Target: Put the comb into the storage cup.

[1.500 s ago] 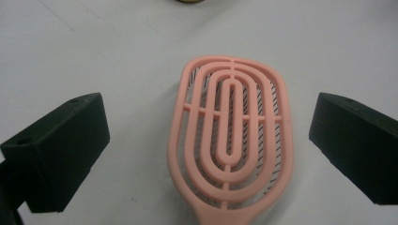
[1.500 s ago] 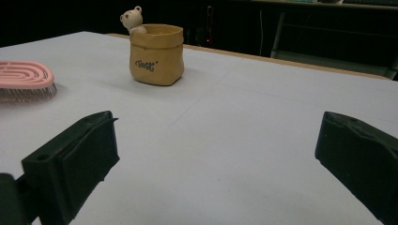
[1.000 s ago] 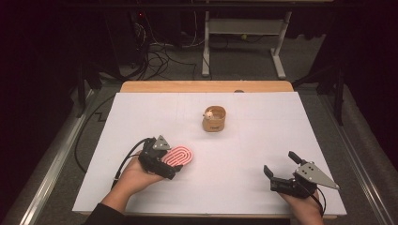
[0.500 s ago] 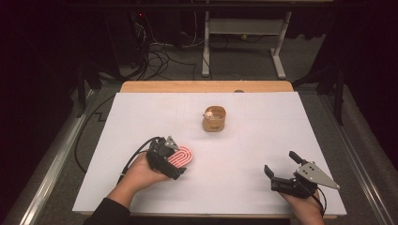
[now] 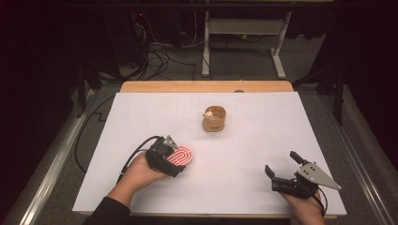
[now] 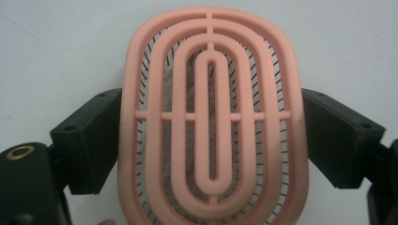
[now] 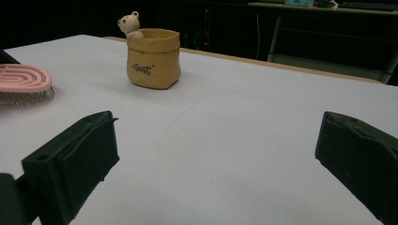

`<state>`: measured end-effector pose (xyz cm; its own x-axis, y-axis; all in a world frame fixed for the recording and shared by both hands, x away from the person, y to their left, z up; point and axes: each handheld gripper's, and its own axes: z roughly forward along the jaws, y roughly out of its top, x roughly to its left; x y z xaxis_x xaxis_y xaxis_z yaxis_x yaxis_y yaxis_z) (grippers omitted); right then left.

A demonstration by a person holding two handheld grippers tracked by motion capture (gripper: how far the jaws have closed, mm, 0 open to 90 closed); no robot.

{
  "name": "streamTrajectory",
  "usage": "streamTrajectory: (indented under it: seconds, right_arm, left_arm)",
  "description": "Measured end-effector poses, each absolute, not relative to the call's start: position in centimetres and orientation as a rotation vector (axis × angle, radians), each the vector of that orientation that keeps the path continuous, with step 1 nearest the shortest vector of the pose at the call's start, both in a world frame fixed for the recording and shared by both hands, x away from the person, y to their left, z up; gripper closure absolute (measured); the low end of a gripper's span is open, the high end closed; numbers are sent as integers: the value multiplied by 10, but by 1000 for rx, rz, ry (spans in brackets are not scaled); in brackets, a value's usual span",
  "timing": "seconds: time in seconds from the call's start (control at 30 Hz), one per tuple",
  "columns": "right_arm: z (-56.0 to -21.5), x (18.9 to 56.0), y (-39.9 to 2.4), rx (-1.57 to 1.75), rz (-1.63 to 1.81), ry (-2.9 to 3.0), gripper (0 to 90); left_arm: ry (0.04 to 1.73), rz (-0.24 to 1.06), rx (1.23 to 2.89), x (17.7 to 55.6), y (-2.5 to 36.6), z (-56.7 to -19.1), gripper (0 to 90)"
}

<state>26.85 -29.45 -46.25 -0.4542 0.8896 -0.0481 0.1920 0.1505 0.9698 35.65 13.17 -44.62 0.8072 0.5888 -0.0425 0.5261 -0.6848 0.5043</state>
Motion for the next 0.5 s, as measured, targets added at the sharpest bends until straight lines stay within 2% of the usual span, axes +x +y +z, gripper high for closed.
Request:
streamTrajectory:
  seconds: [0.17,0.5]
  right_arm:
    - [-462,268,-295,1042,1346,1765,4]
    - [-462,268,-295,1036,1346,1764,4]
  left_arm:
    - [823,167,2491,356,132,-446,172]
    - [824,186,2484,355,135,-444,167]
